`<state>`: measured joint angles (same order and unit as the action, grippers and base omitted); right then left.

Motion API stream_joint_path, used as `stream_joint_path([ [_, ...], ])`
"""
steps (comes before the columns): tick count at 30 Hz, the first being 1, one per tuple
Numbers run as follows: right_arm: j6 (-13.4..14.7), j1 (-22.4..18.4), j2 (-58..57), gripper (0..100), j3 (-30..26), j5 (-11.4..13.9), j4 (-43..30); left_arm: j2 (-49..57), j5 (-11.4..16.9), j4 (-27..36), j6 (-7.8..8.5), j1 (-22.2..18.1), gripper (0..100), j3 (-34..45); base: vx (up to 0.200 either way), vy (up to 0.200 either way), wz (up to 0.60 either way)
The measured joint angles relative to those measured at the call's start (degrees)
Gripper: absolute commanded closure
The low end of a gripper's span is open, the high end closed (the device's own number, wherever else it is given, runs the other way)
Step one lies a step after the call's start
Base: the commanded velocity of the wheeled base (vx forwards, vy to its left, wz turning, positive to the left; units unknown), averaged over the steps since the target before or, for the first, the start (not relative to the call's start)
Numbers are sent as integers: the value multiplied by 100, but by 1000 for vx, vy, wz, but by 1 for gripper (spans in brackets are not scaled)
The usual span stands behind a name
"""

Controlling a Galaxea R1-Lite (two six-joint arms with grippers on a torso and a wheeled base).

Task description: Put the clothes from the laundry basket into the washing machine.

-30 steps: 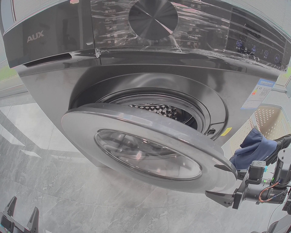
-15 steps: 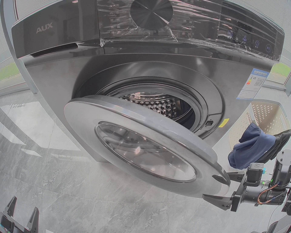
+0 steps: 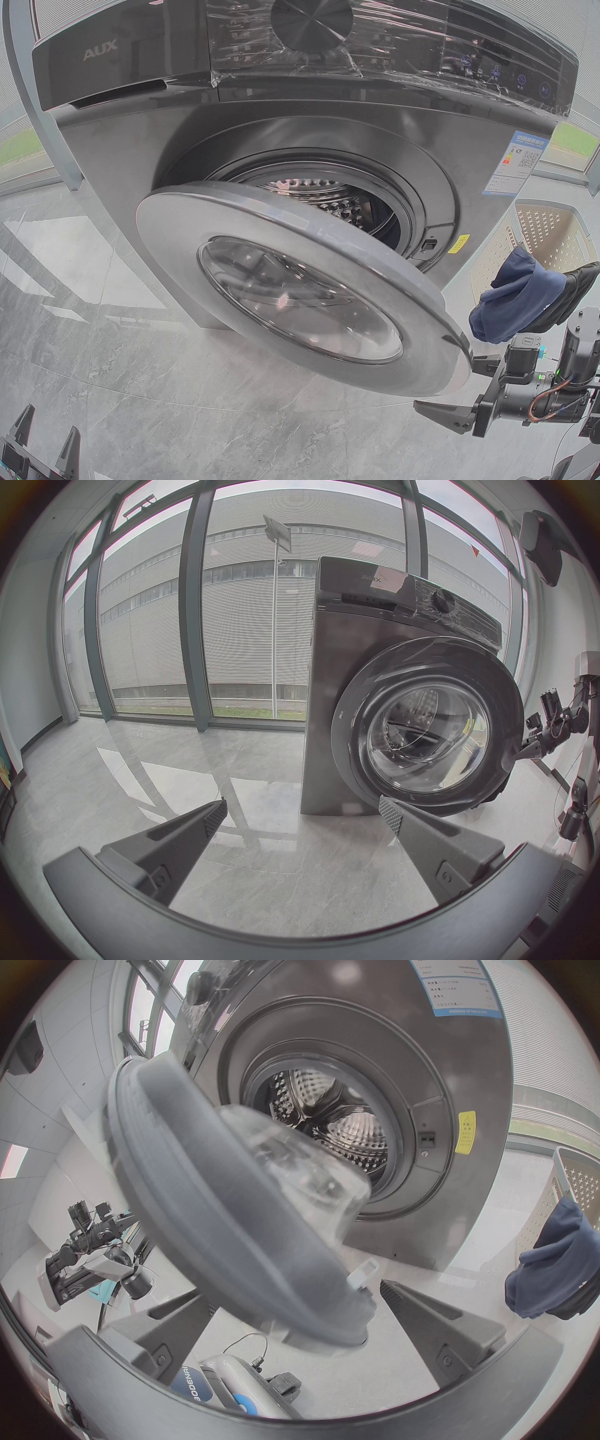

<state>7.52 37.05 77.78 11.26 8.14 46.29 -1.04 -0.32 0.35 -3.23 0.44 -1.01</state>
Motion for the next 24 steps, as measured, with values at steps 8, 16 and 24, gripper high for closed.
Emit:
stream_joint_path([
  [8,-60,187,-57,0,-430,17,-12,0,0,-2,0,2,0,0,0,0,0],
  [16,-307,-240,-101,0,-929,0,-72,0,-1,-2,1,0,0,0,0,0,0],
  [24,-616,-1426,30,0,-929,6,-37,0,0,-2,1,0,0,0,0,0,0],
])
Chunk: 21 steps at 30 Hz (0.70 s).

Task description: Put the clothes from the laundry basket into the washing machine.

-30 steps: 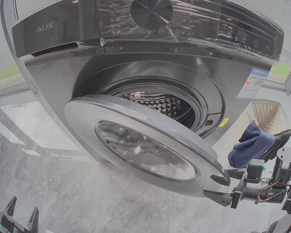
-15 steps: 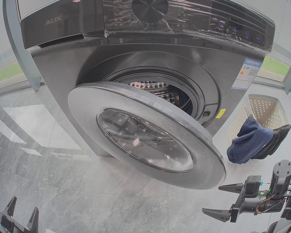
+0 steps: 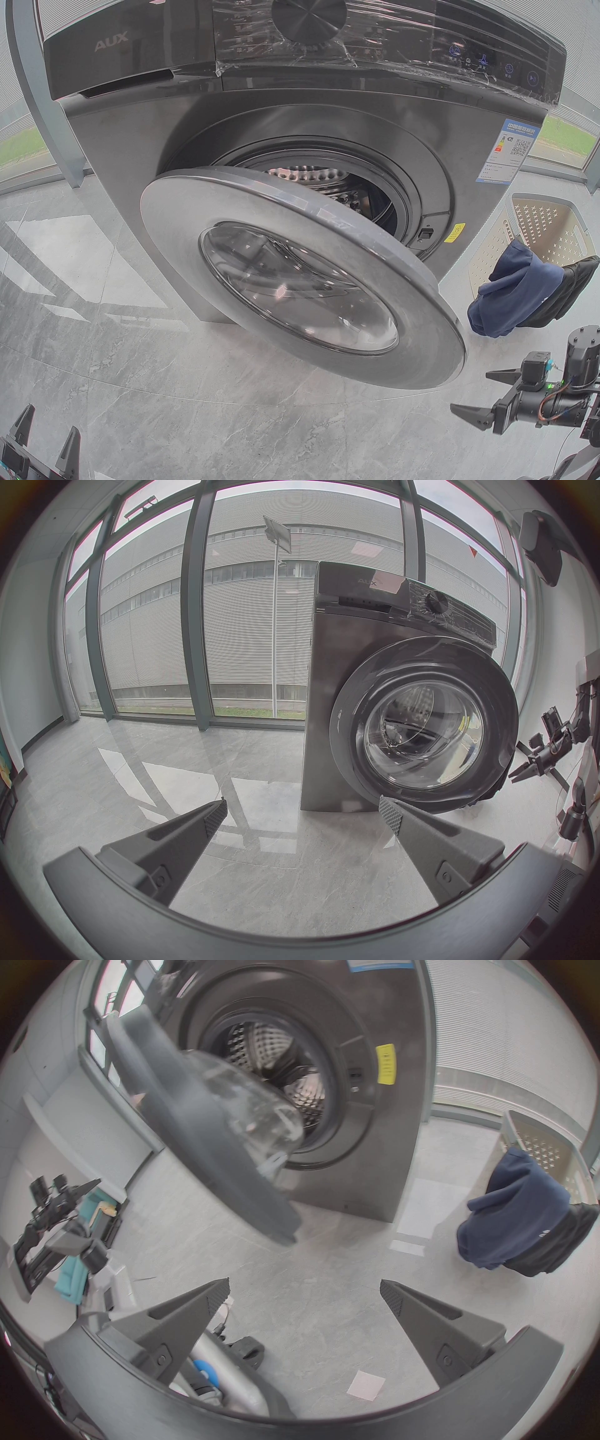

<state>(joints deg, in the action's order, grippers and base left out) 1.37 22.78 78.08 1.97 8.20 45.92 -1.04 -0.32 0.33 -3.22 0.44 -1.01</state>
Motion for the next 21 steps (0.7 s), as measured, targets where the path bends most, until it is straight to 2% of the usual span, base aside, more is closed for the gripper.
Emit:
stream_joint_path([
  [4,-57,-422,111,0,257,11,17,0,0,0,-1,0,0,0,0,0,0],
  [8,-13,-540,218,0,612,-6,33,0,0,0,0,0,0,0,0,0,0],
  [11,126,-556,286,0,872,-20,83,0,0,2,-1,0,0,0,0,0,0],
  [16,277,-451,378,0,1119,-194,160,0,2,0,-1,0,0,0,0,0,0],
  [21,418,-73,447,0,1134,-301,169,0,0,0,-1,0,0,0,0,0,0],
])
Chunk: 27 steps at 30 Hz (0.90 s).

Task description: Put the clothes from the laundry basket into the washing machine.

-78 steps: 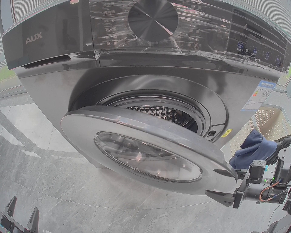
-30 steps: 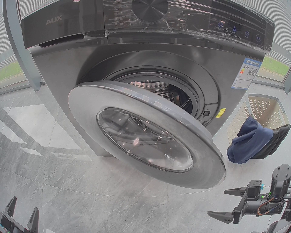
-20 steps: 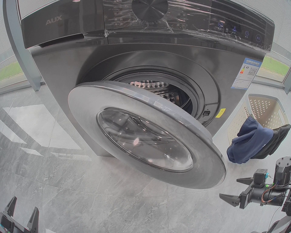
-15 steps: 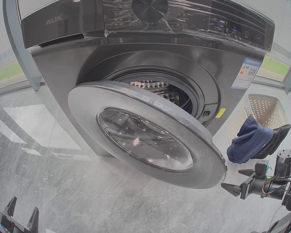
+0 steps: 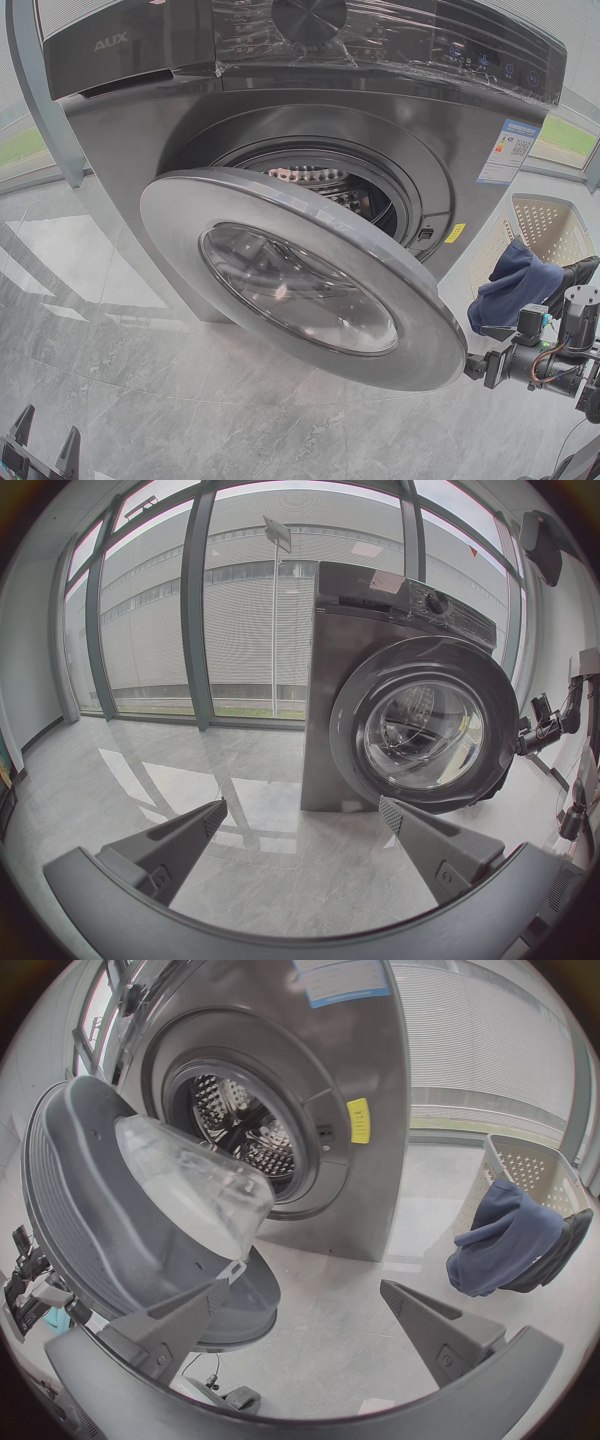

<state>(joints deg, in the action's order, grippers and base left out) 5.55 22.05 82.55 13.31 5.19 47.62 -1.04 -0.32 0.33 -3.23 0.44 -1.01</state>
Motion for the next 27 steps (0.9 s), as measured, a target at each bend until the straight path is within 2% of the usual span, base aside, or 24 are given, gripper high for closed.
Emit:
stream_joint_path([
  [4,77,421,7,0,-100,2,-2,0,2,2,0,0,0,0,0,0,0],
  [8,121,661,-1,0,-210,6,-2,0,0,2,0,-2,0,0,0,0,0],
  [27,180,542,33,0,-168,-18,334,0,2,0,1,0,0,0,0,0,0],
])
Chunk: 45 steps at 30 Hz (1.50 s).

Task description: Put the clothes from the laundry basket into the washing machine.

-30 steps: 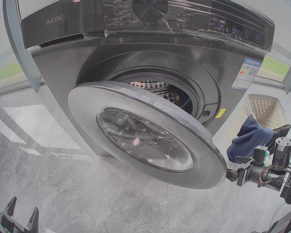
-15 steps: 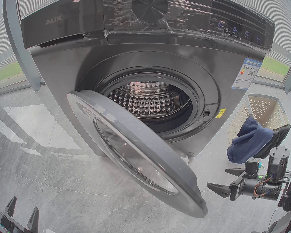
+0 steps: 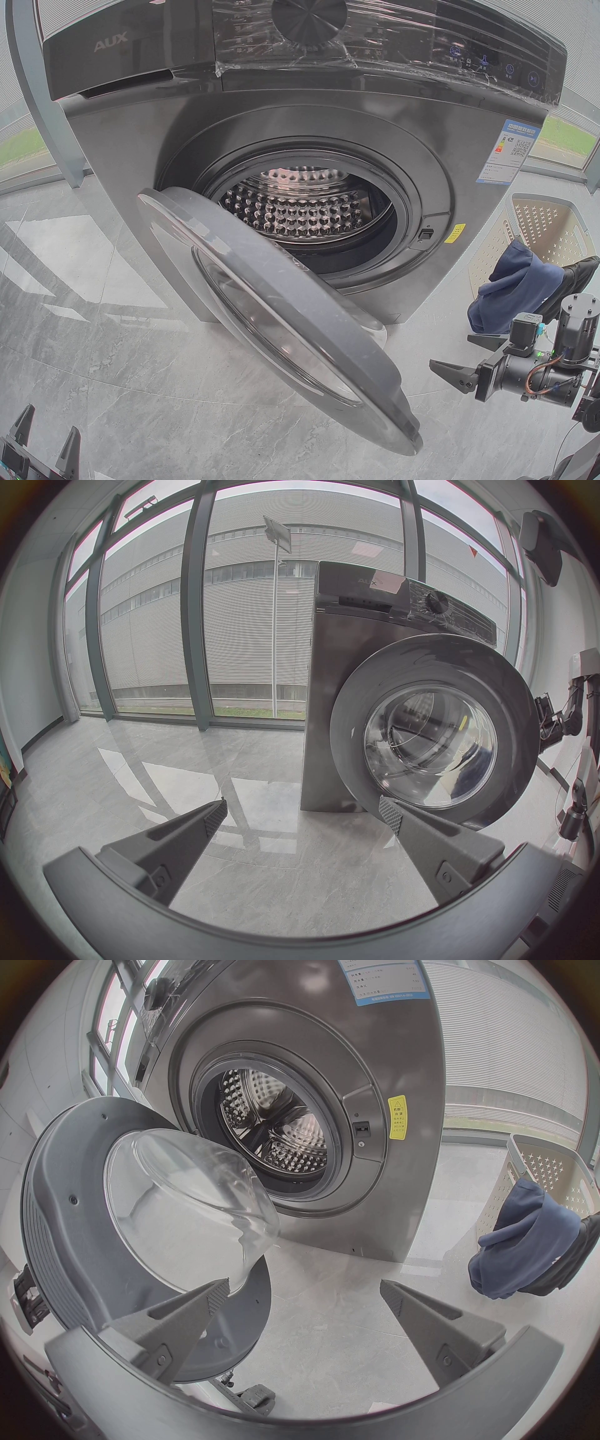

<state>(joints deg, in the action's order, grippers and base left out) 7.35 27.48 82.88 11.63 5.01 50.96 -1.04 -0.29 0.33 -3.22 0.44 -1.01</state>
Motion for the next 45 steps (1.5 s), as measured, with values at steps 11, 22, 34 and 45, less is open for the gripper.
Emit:
stream_joint_path([
  [11,444,138,300,0,319,-272,160,0,-2,2,-1,0,0,0,0,0,0],
  [22,468,1104,755,0,-91,-291,991,0,0,0,-1,0,0,0,0,0,0],
  [34,408,1445,1198,0,-728,-256,2171,0,0,0,-1,0,0,0,0,0,0],
  [45,455,2274,1296,0,-786,-452,2215,0,-2,2,0,0,0,0,0,0,0],
])
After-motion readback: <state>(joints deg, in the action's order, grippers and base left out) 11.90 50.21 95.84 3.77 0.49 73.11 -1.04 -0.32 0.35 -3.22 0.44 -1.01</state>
